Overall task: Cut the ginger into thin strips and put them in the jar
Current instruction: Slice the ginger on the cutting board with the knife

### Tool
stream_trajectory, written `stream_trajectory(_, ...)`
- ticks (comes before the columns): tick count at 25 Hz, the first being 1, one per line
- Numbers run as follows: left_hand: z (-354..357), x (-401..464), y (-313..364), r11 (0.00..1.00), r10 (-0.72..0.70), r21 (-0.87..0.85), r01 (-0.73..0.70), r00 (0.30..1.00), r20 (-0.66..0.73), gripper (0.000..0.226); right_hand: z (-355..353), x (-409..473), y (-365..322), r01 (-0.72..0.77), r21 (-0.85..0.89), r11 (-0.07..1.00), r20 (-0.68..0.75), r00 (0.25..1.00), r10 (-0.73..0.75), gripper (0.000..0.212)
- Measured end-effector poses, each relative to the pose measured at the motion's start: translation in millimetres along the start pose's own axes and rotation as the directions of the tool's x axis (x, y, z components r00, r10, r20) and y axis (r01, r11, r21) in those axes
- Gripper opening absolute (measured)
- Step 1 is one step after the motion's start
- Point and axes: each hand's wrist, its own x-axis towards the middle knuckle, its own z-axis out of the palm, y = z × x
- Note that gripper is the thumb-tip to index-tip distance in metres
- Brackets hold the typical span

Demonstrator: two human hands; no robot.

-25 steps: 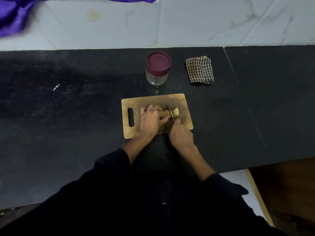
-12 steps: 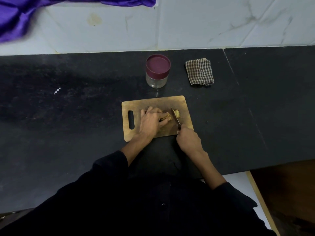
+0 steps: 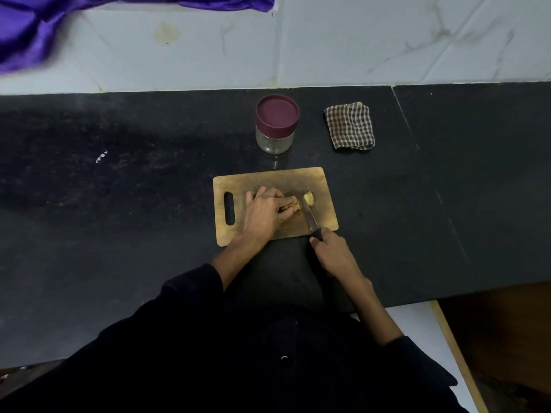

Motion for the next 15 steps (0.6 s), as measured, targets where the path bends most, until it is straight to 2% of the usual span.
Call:
stream_trajectory(3, 0.3, 0.3, -0.2, 1.0, -0.002, 0.014, 0.002, 1.0, 0.005, 0.036, -0.6, -3.6, 5.3, 0.0, 0.013, 1.0, -0.008, 1.0, 0.0, 0.024)
stream_trajectory(9, 0.4, -0.9, 1.4, 1.0, -0.004, 0.014, 0.004, 1.0, -0.006, 0.036, 0.7, -5.3, 1.0, 0.059, -0.077, 0.995, -0.058, 0.996, -0.064, 0.023)
stream_trajectory(15, -1.5, -2.0, 3.0, 1.0, -0.003, 0.022, 0.004, 1.0, -0.01, 0.036, 6.1, -7.5, -7.2, 0.125, -0.11, 0.986, -0.05, 0.99, -0.131, 0.016)
